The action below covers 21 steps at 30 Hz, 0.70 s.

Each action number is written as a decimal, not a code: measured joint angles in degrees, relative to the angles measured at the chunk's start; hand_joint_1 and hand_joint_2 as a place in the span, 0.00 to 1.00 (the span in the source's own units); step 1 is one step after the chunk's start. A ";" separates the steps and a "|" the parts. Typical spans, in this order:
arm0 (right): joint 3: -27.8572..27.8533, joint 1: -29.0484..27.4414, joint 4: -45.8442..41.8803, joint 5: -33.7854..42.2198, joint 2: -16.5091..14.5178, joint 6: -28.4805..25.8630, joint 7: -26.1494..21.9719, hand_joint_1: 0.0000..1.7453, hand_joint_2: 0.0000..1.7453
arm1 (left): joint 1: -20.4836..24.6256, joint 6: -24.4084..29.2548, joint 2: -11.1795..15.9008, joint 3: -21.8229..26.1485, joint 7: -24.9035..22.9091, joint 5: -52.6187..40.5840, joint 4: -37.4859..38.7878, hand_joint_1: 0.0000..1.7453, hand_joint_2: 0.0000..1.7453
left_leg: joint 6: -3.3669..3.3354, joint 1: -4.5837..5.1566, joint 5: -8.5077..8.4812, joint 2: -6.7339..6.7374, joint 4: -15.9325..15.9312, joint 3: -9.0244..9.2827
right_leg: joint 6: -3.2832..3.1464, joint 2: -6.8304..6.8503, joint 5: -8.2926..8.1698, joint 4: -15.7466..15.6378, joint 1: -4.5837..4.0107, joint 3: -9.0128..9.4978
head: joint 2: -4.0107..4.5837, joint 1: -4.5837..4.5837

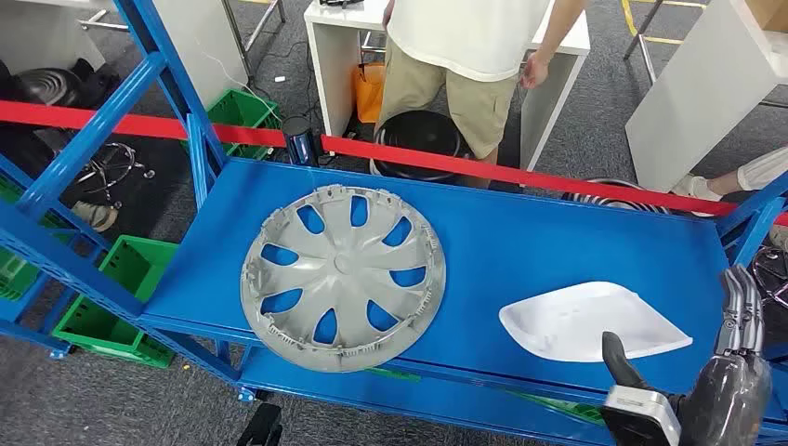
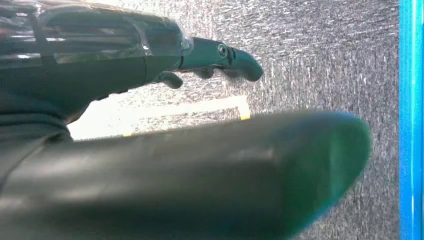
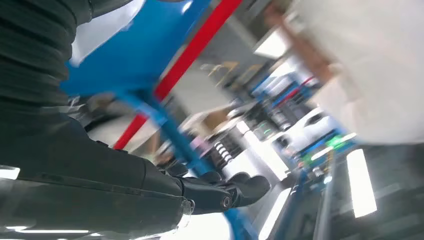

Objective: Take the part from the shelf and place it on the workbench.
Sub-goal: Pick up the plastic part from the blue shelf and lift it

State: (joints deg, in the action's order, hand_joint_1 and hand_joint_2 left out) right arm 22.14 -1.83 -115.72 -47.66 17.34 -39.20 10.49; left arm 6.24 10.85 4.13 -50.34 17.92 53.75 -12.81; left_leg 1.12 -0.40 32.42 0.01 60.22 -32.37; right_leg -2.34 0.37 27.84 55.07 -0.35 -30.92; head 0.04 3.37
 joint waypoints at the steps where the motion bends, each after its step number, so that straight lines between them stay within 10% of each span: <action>1: 0.05 0.09 0.03 -0.42 0.11 0.65 1.48 0.00 1.00 | 0.01 0.00 0.00 -0.04 0.01 0.04 0.00 0.00 0.00 | 0.11 -0.05 1.00 -0.05 1.83 -0.88 | -0.04 0.01 -0.08 -0.11 0.03 0.01 | 0.00 0.07; 5: 0.93 0.78 0.59 -2.17 1.77 7.37 11.73 0.00 1.00 | -0.10 -0.07 0.04 -0.21 -0.15 0.39 0.01 0.00 0.00 | 0.89 -0.27 4.60 -0.14 11.84 -5.92 | 0.04 0.11 -0.05 -0.05 0.14 0.02 | 0.00 0.24; 10: 3.01 3.55 0.89 -0.88 8.14 34.40 25.50 0.00 1.00 | -0.07 -1.39 0.03 -0.41 -1.50 0.28 0.03 0.00 0.00 | 0.90 -0.69 -2.38 0.13 0.23 -0.50 | 1.59 -0.09 1.29 2.28 0.23 -0.51 | -0.01 0.35; 15: 3.17 4.85 0.85 -1.52 12.73 44.92 25.82 0.00 1.00 | -0.31 -1.79 -0.32 -1.27 -1.91 0.11 0.10 0.00 0.00 | -1.05 -0.62 -2.49 0.10 -0.78 -0.47 | 2.93 -0.09 2.43 4.00 0.30 -1.54 | -0.02 0.18; 19: 3.52 6.06 1.08 -0.12 14.39 48.81 25.84 0.00 1.00 | -0.23 -2.07 -0.35 -1.57 -2.22 -0.02 0.14 0.00 0.00 | -1.58 -0.60 -2.66 0.33 -0.83 -0.65 | 3.86 -0.10 8.80 16.17 0.52 -6.93 | -0.02 0.07; 21: 3.94 6.54 1.28 2.10 14.73 51.16 25.84 0.00 1.00 | -0.25 -2.14 -0.34 -1.73 -2.26 -0.01 0.17 0.00 0.00 | -1.64 -0.54 -2.62 0.44 -0.81 -0.65 | 3.72 -0.11 8.61 18.68 0.52 -8.14 | -0.02 0.06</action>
State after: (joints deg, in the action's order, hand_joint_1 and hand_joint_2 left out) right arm 26.09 4.70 -114.44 -45.57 32.07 11.96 36.33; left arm 5.99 8.71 3.79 -52.06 15.66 53.74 -12.64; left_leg -0.52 -0.94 29.80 0.45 59.40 -33.01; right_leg 1.38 0.27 36.45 73.74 0.18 -39.06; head 0.02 3.43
